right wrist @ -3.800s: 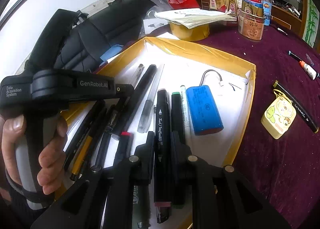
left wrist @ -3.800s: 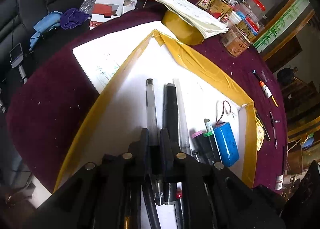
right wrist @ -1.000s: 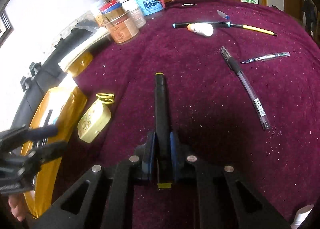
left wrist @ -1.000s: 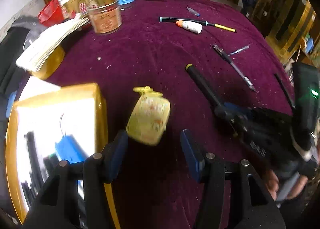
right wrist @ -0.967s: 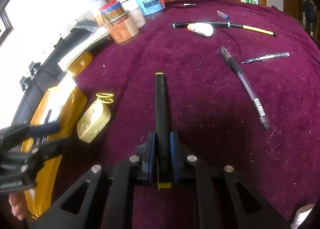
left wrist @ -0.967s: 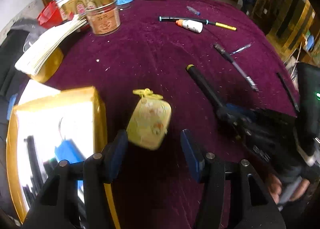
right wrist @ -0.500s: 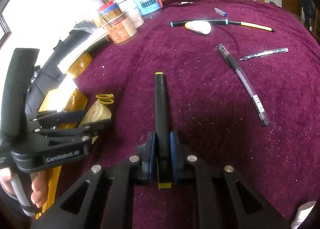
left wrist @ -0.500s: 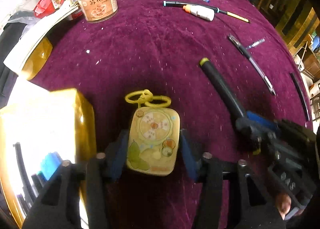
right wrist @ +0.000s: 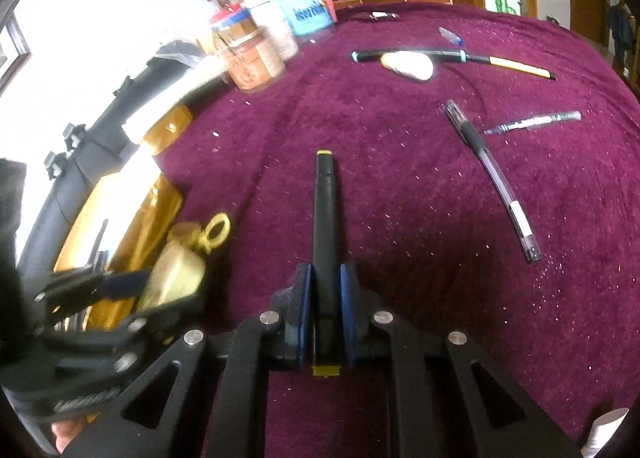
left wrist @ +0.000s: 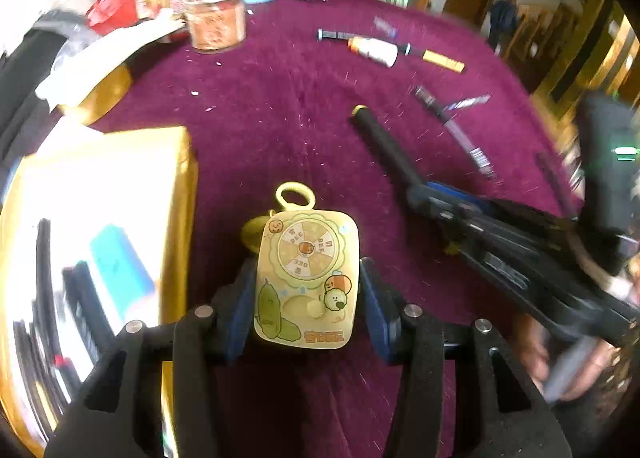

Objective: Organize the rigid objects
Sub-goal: 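Carry both into the white tray, lower them and open both tools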

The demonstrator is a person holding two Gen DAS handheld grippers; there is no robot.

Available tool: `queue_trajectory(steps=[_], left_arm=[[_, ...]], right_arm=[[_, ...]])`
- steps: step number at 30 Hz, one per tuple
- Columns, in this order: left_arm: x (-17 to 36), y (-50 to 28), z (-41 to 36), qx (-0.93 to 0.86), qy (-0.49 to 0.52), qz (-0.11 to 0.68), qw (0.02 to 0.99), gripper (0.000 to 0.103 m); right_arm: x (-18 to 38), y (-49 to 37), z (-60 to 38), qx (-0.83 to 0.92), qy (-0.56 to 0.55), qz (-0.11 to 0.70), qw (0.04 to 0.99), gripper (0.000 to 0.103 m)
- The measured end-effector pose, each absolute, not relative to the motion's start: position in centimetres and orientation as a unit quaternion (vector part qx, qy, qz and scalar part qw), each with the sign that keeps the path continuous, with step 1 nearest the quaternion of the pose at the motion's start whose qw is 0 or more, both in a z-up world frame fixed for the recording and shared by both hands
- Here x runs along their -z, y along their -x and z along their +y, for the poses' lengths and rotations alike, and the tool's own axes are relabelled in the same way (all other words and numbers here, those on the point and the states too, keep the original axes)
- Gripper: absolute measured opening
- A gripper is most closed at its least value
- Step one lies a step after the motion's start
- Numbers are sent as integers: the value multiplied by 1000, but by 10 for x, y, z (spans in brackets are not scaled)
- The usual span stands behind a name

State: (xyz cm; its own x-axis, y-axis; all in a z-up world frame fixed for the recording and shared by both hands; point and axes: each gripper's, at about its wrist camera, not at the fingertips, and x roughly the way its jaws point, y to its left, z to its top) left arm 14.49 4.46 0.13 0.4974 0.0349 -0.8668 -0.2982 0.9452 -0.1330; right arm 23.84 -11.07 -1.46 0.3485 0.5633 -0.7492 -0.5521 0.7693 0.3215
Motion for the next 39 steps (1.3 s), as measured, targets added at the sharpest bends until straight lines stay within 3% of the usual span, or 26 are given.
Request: queue_trajectory(steps=[11, 16, 24, 39], left_arm=[[-64, -8, 108, -131, 267, 399, 867, 47], [-86, 35, 146, -190, 273, 361, 871, 47], [-44, 50, 187, -230, 303, 375, 845, 47], [8, 51, 188, -263, 262, 433, 821, 47]], right_arm=[[23, -230, -94, -350, 28, 458, 816, 12], [-1, -204, -93, -348, 27, 417, 839, 12], [-46, -99, -44, -445, 12, 396, 803, 13], [-11, -31, 48, -484, 99, 457, 740, 13]])
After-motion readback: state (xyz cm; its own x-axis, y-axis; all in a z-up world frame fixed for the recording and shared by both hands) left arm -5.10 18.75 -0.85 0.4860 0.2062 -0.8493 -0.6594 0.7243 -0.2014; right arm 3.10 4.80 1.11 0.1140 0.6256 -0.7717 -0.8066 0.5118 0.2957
